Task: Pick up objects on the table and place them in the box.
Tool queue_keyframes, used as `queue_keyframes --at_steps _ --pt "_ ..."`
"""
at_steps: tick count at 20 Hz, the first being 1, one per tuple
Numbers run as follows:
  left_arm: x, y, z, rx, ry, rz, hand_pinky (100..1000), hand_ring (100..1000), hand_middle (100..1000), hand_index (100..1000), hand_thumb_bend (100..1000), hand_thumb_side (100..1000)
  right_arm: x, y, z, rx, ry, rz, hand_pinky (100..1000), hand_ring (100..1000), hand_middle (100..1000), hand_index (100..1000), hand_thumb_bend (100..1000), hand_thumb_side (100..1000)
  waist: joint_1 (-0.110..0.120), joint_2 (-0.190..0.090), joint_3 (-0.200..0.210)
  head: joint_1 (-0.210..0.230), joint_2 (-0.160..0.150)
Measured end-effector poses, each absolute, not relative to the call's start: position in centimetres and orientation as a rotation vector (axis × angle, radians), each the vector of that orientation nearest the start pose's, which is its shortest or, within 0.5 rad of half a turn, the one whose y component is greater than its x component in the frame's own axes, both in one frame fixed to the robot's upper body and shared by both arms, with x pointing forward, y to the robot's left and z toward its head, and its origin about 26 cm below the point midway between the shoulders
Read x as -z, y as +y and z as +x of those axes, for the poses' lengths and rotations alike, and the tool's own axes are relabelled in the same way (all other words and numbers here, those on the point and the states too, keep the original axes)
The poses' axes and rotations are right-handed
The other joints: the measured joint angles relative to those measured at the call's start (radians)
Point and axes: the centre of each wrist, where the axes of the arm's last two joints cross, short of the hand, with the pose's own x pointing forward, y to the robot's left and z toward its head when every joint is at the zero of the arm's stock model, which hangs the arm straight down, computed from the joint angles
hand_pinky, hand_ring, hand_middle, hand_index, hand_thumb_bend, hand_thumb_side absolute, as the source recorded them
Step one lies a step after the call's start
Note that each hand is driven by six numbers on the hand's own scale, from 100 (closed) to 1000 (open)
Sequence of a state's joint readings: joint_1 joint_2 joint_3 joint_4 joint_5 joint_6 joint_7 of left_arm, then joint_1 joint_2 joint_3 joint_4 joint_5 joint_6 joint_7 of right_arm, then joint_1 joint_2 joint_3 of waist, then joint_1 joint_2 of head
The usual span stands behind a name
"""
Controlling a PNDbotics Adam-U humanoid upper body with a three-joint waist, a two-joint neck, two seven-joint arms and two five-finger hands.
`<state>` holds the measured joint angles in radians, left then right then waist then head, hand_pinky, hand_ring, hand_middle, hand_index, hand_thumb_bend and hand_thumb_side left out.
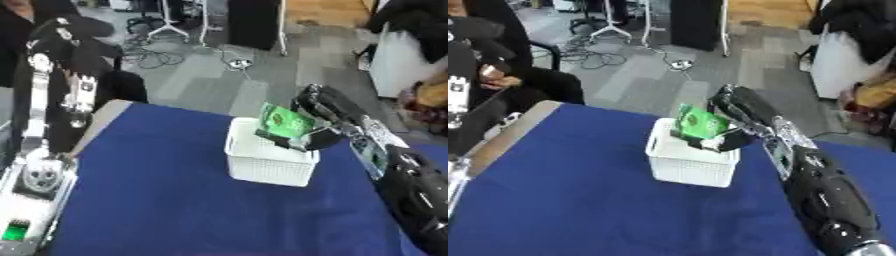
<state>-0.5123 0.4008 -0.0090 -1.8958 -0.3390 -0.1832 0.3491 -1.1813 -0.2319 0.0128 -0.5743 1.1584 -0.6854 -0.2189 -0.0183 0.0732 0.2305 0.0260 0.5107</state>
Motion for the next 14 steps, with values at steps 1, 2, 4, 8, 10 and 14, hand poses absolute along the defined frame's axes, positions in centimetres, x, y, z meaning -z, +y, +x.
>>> queue_keyframes --at_steps 1,2,4,8,10,14 --pt "-25.0 25.3 33.1 -0.340 3.397 -0.880 409 533 643 686 174 957 -19.3 -20.4 51.8 1.872 2.787 1.074 100 100 137 296 626 669 0.000 0.002 0.005 -0.001 -0.004" --pt "-25.0 25.3 33.1 -0.336 3.399 -0.876 409 533 643 686 174 956 -19.3 -20.6 51.9 1.858 2.791 1.090 100 100 137 296 625 669 0.000 0.005 0.009 -0.001 -0.008" --pt "-25.1 25.1 33.1 -0.329 3.400 -0.865 408 533 642 686 174 957 -19.2 -21.0 51.9 1.836 2.801 1.118 100 100 137 296 625 669 -0.002 0.010 0.015 -0.005 -0.016" --pt "-25.3 24.9 33.2 -0.320 3.401 -0.850 408 532 642 686 175 957 -18.8 -21.4 52.0 1.807 2.810 1.157 100 100 138 298 625 672 -0.004 0.018 0.024 -0.017 -0.030" --pt "-25.3 24.8 33.2 -0.315 3.406 -0.844 408 532 642 686 174 957 -18.7 -21.5 52.0 1.798 2.811 1.171 100 100 140 299 626 669 -0.005 0.019 0.026 -0.019 -0.034" --pt "-25.3 24.7 33.2 -0.321 3.406 -0.836 408 532 642 686 174 957 -18.7 -21.6 52.0 1.769 2.808 1.192 100 100 142 299 628 660 -0.005 0.023 0.029 -0.019 -0.035"
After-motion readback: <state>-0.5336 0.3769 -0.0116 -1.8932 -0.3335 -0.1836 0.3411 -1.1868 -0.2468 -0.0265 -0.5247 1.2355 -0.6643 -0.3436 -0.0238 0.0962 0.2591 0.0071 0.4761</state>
